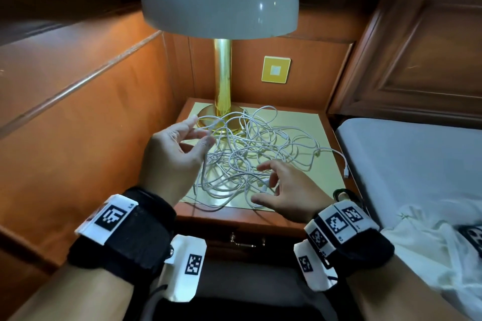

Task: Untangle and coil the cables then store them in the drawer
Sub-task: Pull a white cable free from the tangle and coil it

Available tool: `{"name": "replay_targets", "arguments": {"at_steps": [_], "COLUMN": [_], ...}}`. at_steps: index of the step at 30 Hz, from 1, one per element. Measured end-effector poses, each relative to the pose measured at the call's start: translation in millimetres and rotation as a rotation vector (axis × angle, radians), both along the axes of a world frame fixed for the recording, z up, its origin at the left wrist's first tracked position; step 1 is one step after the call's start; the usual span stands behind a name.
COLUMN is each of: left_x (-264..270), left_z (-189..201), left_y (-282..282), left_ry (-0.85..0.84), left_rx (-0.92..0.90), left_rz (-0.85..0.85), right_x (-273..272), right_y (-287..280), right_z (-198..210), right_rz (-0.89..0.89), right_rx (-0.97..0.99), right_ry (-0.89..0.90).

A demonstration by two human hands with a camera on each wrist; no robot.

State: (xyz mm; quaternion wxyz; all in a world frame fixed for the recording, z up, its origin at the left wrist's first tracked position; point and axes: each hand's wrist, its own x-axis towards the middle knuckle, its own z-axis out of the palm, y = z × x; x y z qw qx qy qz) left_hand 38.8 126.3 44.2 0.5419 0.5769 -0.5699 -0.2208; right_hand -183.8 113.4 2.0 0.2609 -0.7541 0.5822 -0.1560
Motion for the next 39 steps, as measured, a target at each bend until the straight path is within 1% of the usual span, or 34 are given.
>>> {"name": "replay_targets", "arguments": {"at_steps": [3, 4, 7, 8, 10, 11, 12, 14, 16, 18, 19, 22, 23, 25, 27, 28, 29, 31, 33, 34, 35, 36, 39], "left_x": [-1.8, -2.5, -5.8, -5.4, -2.8, -2.0, -1.7, -2.8, -0.1, 11.2, 19.3, 38.9, 39.7, 33.3, 23.4, 19.3, 15.7, 9.7, 3.2, -0.7, -4.8, -9.7, -27.7], "left_z": [-0.9, -1.5, 0.5, 0.1, -2.9, -3.8, -5.4, -5.2, 1.2, 5.2, 5.3, -1.7, -3.6, -6.9, -7.7, -7.5, -6.6, -4.3, -2.0, -1.2, -0.3, -0.4, -2.7], "left_y": [1.9, 2.9, 9.4, 10.8, 11.6, 12.1, 12.5, 15.4, 16.9, 13.4, 10.6, 2.5, 2.0, 2.3, 3.5, 3.8, 4.5, 6.2, 8.7, 9.8, 10.7, 11.1, 11.7], "left_ry": [-0.044, -0.042, 0.016, -0.016, -0.14, -0.159, -0.109, 0.088, 0.196, 0.265, 0.279, 0.194, 0.151, 0.089, 0.052, 0.021, -0.021, -0.114, -0.141, -0.135, -0.134, -0.145, -0.192], "left_rx": [0.066, 0.109, 0.313, 0.337, 0.304, 0.289, 0.281, 0.292, 0.296, 0.263, 0.248, 0.229, 0.237, 0.241, 0.242, 0.246, 0.254, 0.271, 0.266, 0.257, 0.244, 0.228, 0.195], "left_rz": [-0.004, -0.04, -0.236, -0.27, -0.272, -0.275, -0.3, -0.382, -0.422, -0.379, -0.31, -0.059, -0.026, -0.059, -0.138, -0.169, -0.191, -0.224, -0.277, -0.309, -0.339, -0.367, -0.446], "right_x": [12.8, 17.8, 30.5, 33.4, 38.5, 41.4, 44.8, 53.1, 59.8, 57.8, 53.3, 34.2, 28.8, 21.8, 18.4, 18.0, 19.0, 23.4, 28.3, 29.6, 29.7, 29.4, 25.8], "right_y": [0.3, 0.5, 0.6, 0.0, -0.8, -0.5, -0.1, 1.7, 1.4, -4.8, -9.1, -20.3, -23.0, -26.1, -27.8, -28.0, -26.3, -21.2, -13.4, -9.3, -6.5, -2.5, 8.4], "right_z": [-3.5, -5.0, -8.7, -9.5, -9.7, -8.3, -7.8, -9.8, -11.3, -10.0, -7.5, 0.8, 2.1, 1.6, 2.8, 5.3, 9.2, 19.0, 29.4, 34.6, 38.8, 43.8, 50.9], "right_rz": [0.038, 0.05, 0.083, 0.095, 0.13, 0.15, 0.172, 0.228, 0.242, 0.152, 0.085, -0.152, -0.226, -0.325, -0.373, -0.386, -0.382, -0.358, -0.321, -0.304, -0.292, -0.272, -0.19], "right_rx": [-0.001, -0.007, -0.047, -0.06, -0.083, -0.083, -0.073, -0.07, -0.138, -0.214, -0.252, -0.352, -0.387, -0.465, -0.494, -0.466, -0.417, -0.265, -0.084, -0.012, 0.051, 0.107, 0.212], "right_ry": [-0.099, -0.116, -0.145, -0.146, -0.132, -0.122, -0.108, -0.089, -0.095, -0.094, -0.094, -0.133, -0.159, -0.237, -0.376, -0.493, -0.644, -1.023, -1.414, -1.562, -1.667, -1.736, -1.848]}}
